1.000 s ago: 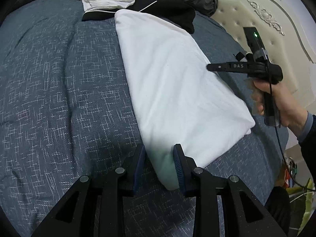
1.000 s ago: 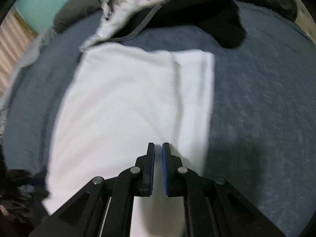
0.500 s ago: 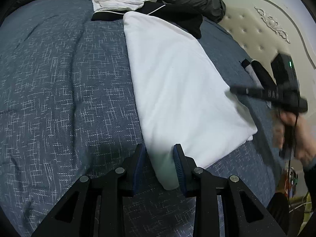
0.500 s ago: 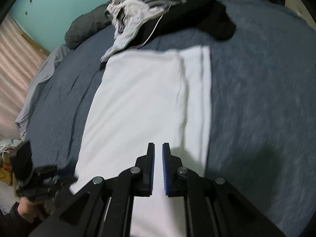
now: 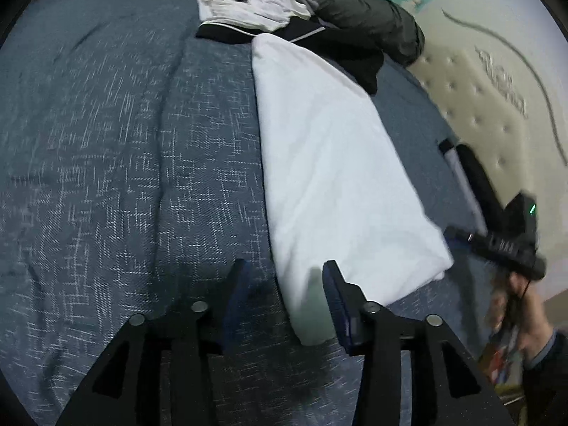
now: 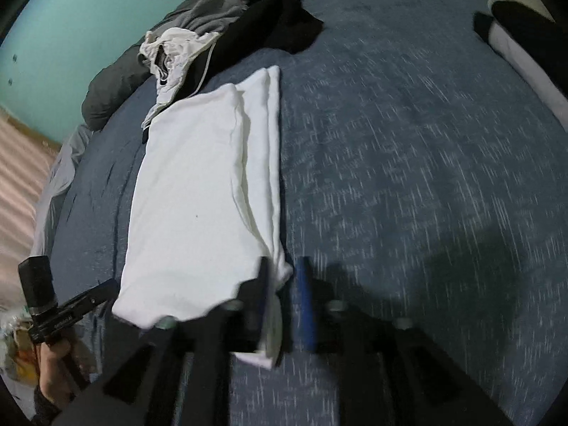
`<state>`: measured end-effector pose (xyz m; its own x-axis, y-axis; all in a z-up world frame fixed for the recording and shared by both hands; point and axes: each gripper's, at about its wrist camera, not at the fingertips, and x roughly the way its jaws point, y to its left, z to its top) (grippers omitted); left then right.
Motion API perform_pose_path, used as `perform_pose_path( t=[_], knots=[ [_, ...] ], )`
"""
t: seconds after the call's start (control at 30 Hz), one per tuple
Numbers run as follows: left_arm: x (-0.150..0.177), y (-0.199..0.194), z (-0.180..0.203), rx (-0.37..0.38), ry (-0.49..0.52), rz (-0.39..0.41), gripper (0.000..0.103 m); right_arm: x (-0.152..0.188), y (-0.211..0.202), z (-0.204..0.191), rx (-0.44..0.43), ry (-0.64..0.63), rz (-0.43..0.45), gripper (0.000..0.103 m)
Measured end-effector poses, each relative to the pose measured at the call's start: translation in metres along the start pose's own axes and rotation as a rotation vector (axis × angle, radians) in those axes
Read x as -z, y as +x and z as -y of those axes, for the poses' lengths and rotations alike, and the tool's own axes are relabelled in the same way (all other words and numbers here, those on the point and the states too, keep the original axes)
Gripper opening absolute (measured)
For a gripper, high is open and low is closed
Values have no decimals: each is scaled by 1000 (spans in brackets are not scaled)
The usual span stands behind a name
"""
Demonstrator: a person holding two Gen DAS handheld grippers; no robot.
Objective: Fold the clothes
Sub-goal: 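Grasp the end of the white strip with the left tool and lift it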
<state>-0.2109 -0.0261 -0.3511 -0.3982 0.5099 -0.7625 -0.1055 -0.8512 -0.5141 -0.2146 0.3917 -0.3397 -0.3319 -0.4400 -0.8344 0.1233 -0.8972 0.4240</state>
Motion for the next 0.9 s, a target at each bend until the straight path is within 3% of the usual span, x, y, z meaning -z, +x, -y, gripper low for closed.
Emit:
perform_pose_path(
  t=[0.03, 0.1, 0.27, 0.53, 0.73, 0.9],
  knots=[
    [-1, 2, 0, 20, -15, -3, 52, 1, 2, 1, -14, 15, -13, 48],
    [-5, 18, 10, 44, -23, -26, 58, 5, 4, 4, -46, 38, -41, 49],
    [-1, 38, 11, 80, -67, -75, 59, 13, 21, -4, -73, 42, -110, 60],
    [1, 49, 7, 115, -129, -96, 60, 11, 32, -14, -70, 24, -135, 61],
    [2, 47, 17, 119, -97, -105, 59, 14, 45, -30, -83, -15, -181, 61],
    [2, 51, 14, 128, -106, -109, 59, 8, 55, -26, -116, 39, -191, 61]
  ],
)
